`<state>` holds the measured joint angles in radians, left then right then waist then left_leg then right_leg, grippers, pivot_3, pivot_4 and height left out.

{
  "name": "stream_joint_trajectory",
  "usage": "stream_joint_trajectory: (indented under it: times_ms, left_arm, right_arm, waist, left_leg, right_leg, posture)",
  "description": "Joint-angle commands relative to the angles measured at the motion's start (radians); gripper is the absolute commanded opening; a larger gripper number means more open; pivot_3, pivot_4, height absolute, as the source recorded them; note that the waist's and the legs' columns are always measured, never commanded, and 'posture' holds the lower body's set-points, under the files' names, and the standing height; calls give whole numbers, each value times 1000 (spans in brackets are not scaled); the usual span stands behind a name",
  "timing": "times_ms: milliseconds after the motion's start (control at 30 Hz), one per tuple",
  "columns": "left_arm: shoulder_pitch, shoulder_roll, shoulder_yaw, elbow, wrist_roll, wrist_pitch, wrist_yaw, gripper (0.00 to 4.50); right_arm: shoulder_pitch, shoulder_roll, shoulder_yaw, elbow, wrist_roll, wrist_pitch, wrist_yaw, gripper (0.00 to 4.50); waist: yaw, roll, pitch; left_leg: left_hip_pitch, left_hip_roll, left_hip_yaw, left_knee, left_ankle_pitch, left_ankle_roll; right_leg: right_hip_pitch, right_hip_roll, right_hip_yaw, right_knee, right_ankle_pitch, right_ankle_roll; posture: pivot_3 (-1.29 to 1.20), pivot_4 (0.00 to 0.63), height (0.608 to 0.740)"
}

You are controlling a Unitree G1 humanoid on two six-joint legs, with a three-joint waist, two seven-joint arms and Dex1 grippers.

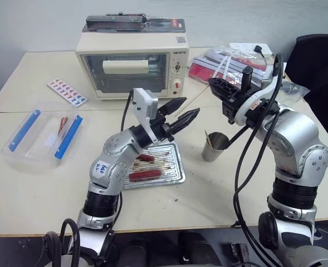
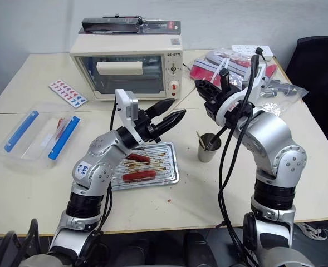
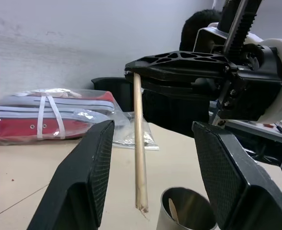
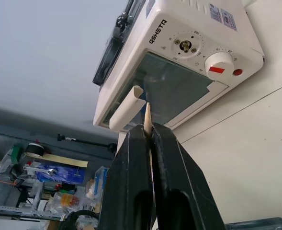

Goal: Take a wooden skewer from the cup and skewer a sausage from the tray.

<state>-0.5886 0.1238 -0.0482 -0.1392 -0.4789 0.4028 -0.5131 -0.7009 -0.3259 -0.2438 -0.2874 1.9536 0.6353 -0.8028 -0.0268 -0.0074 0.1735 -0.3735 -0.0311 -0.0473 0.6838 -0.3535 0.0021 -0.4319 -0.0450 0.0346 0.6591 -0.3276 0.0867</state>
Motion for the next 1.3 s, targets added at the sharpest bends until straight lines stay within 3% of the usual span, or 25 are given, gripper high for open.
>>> stream_joint_trajectory:
  times_ms: [33, 167, 700, 967, 1200, 1300]
  left_arm:
    - [-25, -7, 9, -13, 5, -28, 3, 2449]
    - [-22, -9, 3, -6, 11, -29, -4, 1631]
    - [-44, -32, 14, 4, 6, -35, 2, 1631]
    - [-57, -46, 36, 19, -1, -48, 9, 36]
    - [-74, -33, 46, 19, 4, -34, 14, 36]
    - [-68, -7, 54, 0, -1, -8, 13, 0]
  right_arm:
    - [-32, 15, -16, -48, 19, -19, -7, 0]
    - [-35, 26, -19, -49, 19, -26, -12, 0]
    - [-24, 27, -31, -46, 19, -18, 0, 0]
    - [-22, 29, -29, -53, 19, -20, 0, 0]
    - [-7, 7, -23, -56, 19, -7, 12, 0]
    - [0, -4, -20, -58, 19, 5, 27, 677]
  waist:
    - [0, 0, 0]
    - [0, 0, 0]
    - [0, 0, 0]
    - [0, 0, 0]
    - [0, 0, 0]
    - [0, 0, 0]
  left_leg:
    - [0, 0, 0, 0, 0, 0]
    - [0, 0, 0, 0, 0, 0]
    - [0, 0, 0, 0, 0, 0]
    - [0, 0, 0, 0, 0, 0]
    - [0, 0, 0, 0, 0, 0]
    - [0, 0, 0, 0, 0, 0]
  right_leg:
    - [0, 0, 0, 0, 0, 0]
    - [0, 0, 0, 0, 0, 0]
    - [0, 0, 0, 0, 0, 0]
    - [0, 0, 0, 0, 0, 0]
    - [0, 0, 0, 0, 0, 0]
    - [0, 0, 0, 0, 0, 0]
  posture:
    - [0, 150, 740]
    - [0, 150, 740]
    - [0, 150, 740]
    - [0, 150, 740]
    - [0, 150, 740]
    - [0, 150, 740]
